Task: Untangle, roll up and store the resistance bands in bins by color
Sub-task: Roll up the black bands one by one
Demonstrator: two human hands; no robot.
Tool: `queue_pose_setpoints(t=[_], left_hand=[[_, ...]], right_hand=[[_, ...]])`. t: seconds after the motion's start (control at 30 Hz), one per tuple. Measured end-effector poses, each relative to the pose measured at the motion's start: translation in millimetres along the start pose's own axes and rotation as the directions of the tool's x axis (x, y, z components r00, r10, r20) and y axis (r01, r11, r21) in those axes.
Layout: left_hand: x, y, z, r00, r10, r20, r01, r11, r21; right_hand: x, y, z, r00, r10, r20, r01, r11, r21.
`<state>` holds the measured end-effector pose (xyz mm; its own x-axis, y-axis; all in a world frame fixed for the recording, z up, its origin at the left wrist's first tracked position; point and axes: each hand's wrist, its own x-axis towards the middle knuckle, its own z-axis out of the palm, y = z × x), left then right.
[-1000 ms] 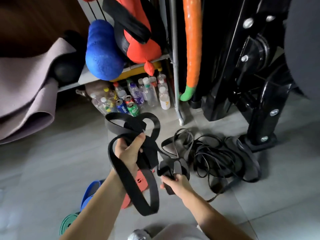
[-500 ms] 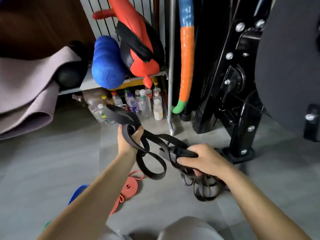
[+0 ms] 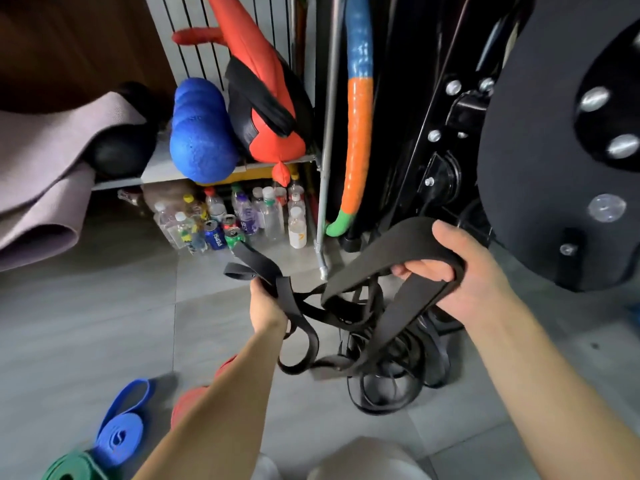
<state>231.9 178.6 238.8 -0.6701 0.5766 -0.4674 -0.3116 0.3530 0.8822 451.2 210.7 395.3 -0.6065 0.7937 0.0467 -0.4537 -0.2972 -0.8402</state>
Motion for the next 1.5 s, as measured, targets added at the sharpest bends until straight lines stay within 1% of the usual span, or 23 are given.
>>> queue_pose_setpoints(t=[0.07, 0.13, 0.2, 0.27, 0.33, 0.4, 0.47, 0.57, 0.6, 0.7, 0.8, 0.83, 0.9, 0.93, 0.97, 1.0, 1.07, 1.1, 1.13, 1.23, 1.3, 1.43, 1.5], left_hand=[[9, -9, -5, 0.996, -0.082, -0.033, 0.083, 0.996, 0.023], [15, -18, -14, 0.998, -0.033, -0.054, 0.044, 0.978, 0.205], [18, -23, -26, 0.995, -0.007, -0.099, 0.038, 0.950, 0.310], [18, -19, -39, 0.987, 0.006, -0.162, 0.050, 0.939, 0.341], [25, -20, -54, 0.977, 0.018, -0.213, 0.063, 0.929, 0.366], [28, -17, -67, 0.964, -0.011, -0.264, 0.102, 0.938, 0.332], [34, -13, -78, 0.941, -0.053, -0.335, 0.138, 0.962, 0.236], [36, 8, -85, 0.929, -0.104, -0.356, 0.095, 0.995, -0.044], [37, 15, -86, 0.932, -0.100, -0.349, 0.079, 0.994, -0.075], [37, 31, -90, 0.937, -0.032, -0.349, 0.019, 0.999, -0.039], [39, 40, -97, 0.954, -0.015, -0.299, -0.027, 0.990, -0.135], [40, 41, -98, 0.957, -0.004, -0.289, -0.041, 0.988, -0.148], [41, 43, -100, 0.969, 0.010, -0.247, -0.056, 0.982, -0.180], [42, 42, -101, 0.973, 0.003, -0.229, -0.046, 0.982, -0.181], [44, 40, -102, 0.975, 0.001, -0.221, -0.038, 0.986, -0.165], [46, 38, -103, 0.977, 0.002, -0.211, -0.030, 0.991, -0.129], [49, 33, -103, 0.983, 0.048, -0.179, -0.046, 0.999, 0.013], [47, 32, -101, 0.985, 0.081, -0.155, -0.069, 0.994, 0.082], [45, 30, -100, 0.984, 0.126, -0.129, -0.106, 0.982, 0.156], [35, 24, -91, 0.978, 0.208, -0.001, -0.196, 0.926, 0.323], [32, 22, -87, 0.989, 0.115, 0.093, -0.135, 0.960, 0.245], [29, 20, -75, 0.962, 0.107, 0.250, -0.192, 0.919, 0.344], [29, 15, -69, 0.955, 0.112, 0.274, -0.227, 0.870, 0.437]], right_hand=[[1, -8, -2, 1.000, -0.013, -0.006, 0.014, 0.989, 0.150], [5, -16, -5, 0.992, -0.081, 0.097, 0.043, 0.938, 0.344], [16, -24, -4, 0.977, -0.129, 0.171, 0.043, 0.899, 0.435], [29, -32, 2, 0.985, -0.129, 0.118, 0.072, 0.912, 0.403], [42, -37, 13, 0.995, -0.099, -0.024, 0.102, 0.938, 0.331], [52, -39, 27, 0.981, -0.093, -0.173, 0.138, 0.954, 0.267], [63, -41, 40, 0.961, -0.106, -0.254, 0.167, 0.958, 0.233], [80, -47, 58, 0.944, -0.136, -0.299, 0.200, 0.961, 0.192], [86, -49, 63, 0.941, -0.152, -0.304, 0.213, 0.960, 0.180], [103, -51, 71, 0.940, -0.163, -0.300, 0.225, 0.957, 0.185], [123, -42, 65, 0.935, -0.131, -0.330, 0.195, 0.966, 0.169], [130, -34, 58, 0.928, -0.109, -0.355, 0.156, 0.982, 0.107], [142, -14, 40, 0.912, -0.093, -0.401, 0.019, 0.983, -0.185], [148, 0, 26, 0.902, -0.096, -0.421, -0.091, 0.912, -0.401], [153, 16, 12, 0.903, -0.083, -0.421, -0.207, 0.774, -0.598], [156, 35, -3, 0.912, -0.052, -0.407, -0.301, 0.591, -0.749], [156, 79, -38, 0.918, 0.043, -0.395, -0.394, 0.227, -0.891], [154, 101, -58, 0.902, 0.078, -0.425, -0.432, 0.122, -0.894], [149, 122, -78, 0.866, 0.103, -0.489, -0.498, 0.100, -0.861], [134, 163, -122, 0.725, 0.155, -0.672, -0.688, 0.226, -0.690], [125, 177, -123, 0.681, 0.224, -0.697, -0.728, 0.310, -0.611], [115, 175, -66, 0.784, 0.362, -0.504, -0.620, 0.446, -0.645], [108, 167, -24, 0.817, 0.431, -0.384, -0.574, 0.539, -0.617]])
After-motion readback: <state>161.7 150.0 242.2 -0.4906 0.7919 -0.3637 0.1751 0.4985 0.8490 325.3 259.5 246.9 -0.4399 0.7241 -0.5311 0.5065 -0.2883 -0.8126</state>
